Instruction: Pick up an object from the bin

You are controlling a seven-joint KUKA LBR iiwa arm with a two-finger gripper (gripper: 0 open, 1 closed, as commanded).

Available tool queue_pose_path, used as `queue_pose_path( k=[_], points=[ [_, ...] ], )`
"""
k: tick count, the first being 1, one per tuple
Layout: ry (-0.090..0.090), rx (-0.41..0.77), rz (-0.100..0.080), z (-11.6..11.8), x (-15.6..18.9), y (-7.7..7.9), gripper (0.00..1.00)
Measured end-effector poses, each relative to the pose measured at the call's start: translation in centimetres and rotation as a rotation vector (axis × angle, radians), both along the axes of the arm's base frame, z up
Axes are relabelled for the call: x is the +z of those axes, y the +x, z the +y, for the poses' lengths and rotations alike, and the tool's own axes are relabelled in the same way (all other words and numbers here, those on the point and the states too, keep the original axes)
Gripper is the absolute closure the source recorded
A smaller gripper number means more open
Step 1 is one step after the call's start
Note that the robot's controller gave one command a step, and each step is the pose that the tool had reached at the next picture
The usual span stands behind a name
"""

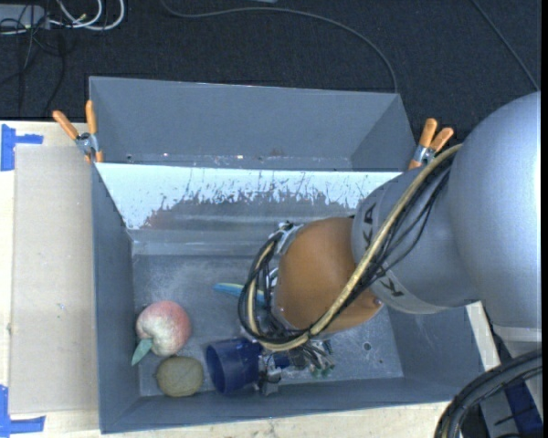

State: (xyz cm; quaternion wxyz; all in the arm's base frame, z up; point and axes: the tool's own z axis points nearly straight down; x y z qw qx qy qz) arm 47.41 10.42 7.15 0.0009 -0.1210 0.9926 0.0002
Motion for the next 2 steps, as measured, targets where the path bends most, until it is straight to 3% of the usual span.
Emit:
queue_pose_path(
  k=[2],
  points=[
    [0.0, 0.0, 0.002, -0.01, 0.28, -0.09, 1.0]
  ],
)
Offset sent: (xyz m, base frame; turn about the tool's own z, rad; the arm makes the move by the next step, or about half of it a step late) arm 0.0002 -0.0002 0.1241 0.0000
